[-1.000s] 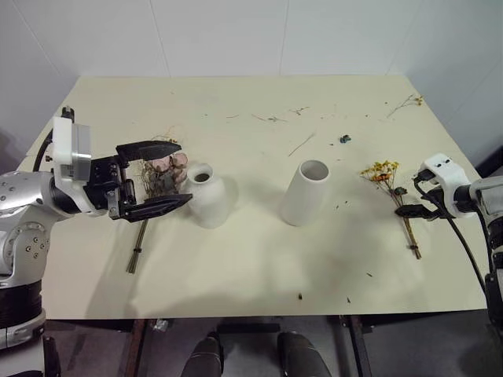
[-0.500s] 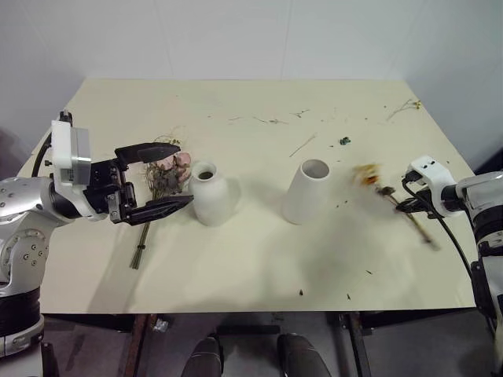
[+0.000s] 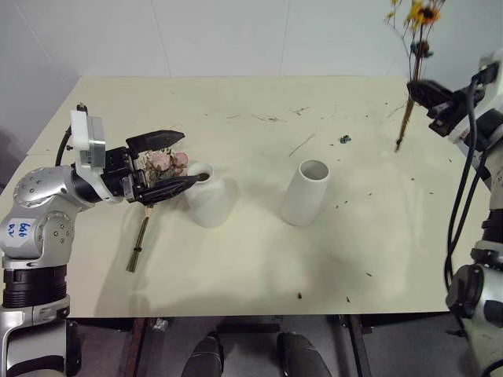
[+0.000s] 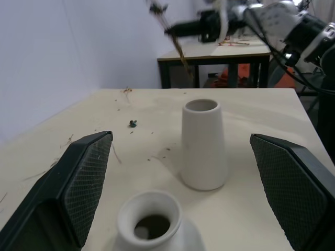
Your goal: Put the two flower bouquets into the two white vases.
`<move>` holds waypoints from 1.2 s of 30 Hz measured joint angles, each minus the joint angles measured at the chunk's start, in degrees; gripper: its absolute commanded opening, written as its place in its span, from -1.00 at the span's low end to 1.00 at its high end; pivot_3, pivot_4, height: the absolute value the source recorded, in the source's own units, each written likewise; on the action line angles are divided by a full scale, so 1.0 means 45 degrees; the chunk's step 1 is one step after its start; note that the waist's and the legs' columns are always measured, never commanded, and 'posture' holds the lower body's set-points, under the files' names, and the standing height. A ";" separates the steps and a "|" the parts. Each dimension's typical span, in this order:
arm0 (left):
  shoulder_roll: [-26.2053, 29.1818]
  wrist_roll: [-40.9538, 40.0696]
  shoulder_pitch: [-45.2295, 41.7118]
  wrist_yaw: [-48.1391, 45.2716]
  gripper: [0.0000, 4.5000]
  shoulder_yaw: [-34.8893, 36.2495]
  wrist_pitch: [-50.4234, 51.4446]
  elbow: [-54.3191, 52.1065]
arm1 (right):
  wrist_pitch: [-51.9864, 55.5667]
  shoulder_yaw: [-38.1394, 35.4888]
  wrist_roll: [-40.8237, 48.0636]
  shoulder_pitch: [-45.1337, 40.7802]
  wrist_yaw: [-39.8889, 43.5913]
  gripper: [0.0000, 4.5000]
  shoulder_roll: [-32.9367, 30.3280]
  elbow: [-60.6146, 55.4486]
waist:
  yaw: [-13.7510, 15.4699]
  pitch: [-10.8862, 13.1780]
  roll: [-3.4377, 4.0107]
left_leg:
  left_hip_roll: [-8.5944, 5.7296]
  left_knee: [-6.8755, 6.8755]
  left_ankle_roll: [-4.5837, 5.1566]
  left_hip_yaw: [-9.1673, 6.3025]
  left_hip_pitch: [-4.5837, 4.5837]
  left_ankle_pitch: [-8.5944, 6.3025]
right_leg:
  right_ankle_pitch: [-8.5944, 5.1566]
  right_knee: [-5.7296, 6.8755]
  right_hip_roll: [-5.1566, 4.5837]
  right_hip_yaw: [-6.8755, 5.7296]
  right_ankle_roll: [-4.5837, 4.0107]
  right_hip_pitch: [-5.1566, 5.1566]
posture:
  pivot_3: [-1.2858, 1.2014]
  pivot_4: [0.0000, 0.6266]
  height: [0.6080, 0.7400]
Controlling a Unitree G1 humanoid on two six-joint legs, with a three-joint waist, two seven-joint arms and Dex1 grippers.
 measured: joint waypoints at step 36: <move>0.0102 0.0346 -0.0271 0.0471 1.00 0.0262 -0.0253 0.0310 | -0.2224 0.3072 0.1868 0.3374 0.0420 -0.58 0.2010 -0.1864 | 0.0164 -0.0001 -0.0001 | 0.0005 -0.0002 0.0000 0.0005 0.0011 0.0004 | 0.0006 0.0021 0.0000 0.0003 -0.0016 -0.0020 | 0.03 -0.52 1.00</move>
